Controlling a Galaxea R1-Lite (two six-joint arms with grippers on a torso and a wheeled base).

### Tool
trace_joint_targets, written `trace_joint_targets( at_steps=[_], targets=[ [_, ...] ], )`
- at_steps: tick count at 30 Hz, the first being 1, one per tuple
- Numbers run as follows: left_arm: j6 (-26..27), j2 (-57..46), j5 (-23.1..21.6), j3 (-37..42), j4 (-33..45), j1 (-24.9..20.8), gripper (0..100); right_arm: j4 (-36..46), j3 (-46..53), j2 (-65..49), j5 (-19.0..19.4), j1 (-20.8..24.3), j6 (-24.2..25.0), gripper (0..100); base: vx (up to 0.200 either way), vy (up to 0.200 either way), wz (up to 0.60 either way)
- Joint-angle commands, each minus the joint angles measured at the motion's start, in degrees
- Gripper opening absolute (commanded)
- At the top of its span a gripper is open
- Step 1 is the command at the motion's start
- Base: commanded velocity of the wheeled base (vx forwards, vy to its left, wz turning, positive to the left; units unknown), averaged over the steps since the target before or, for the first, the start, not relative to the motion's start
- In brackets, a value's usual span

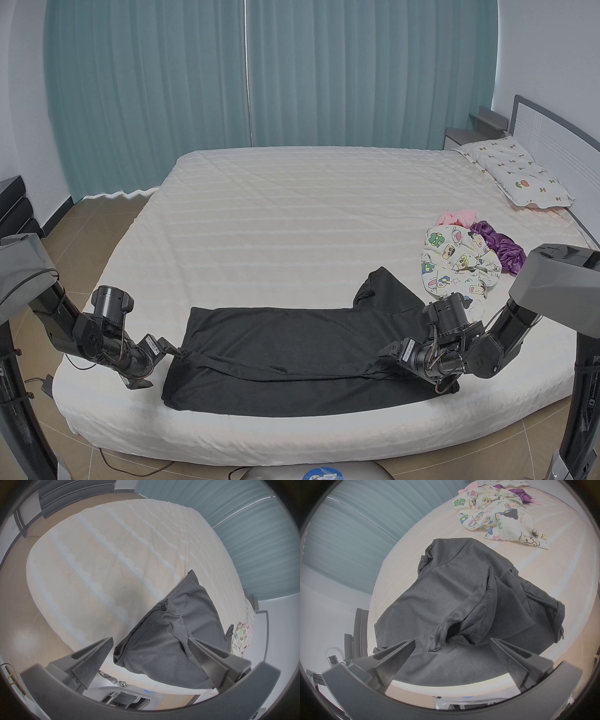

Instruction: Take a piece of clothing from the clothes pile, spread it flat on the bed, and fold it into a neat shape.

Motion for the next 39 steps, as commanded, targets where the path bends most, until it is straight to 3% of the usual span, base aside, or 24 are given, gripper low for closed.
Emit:
trace_joint_targets(
  at_steps=[1, 10, 19, 31, 39],
  targets=[
    [-0.03, -0.02, -0.01, 0.01, -0.03, 0.02, 100, -0.03, 1.15, -0.43, 0.04, 0.05, -0.03, 100, 0.000, 0.000, 0.00],
    [-0.03, -0.02, -0.01, 0.01, -0.03, 0.02, 100, 0.06, -1.40, 2.12, 0.04, 0.22, -0.82, 100, 0.000, 0.000, 0.00],
    [-0.03, -0.02, -0.01, 0.01, -0.03, 0.02, 100, 4.37, -14.14, 7.05, -0.13, -0.30, -0.82, 100, 0.000, 0.000, 0.00],
    [-0.03, -0.02, -0.01, 0.01, -0.03, 0.02, 100, 4.37, -22.76, 11.35, -0.92, -0.48, -0.90, 100, 0.000, 0.000, 0.00],
    [-0.03, -0.02, -0.01, 0.01, -0.03, 0.02, 100, -1.17, -23.37, 11.18, -1.19, -1.89, -0.64, 100, 0.000, 0.000, 0.00]
  ],
)
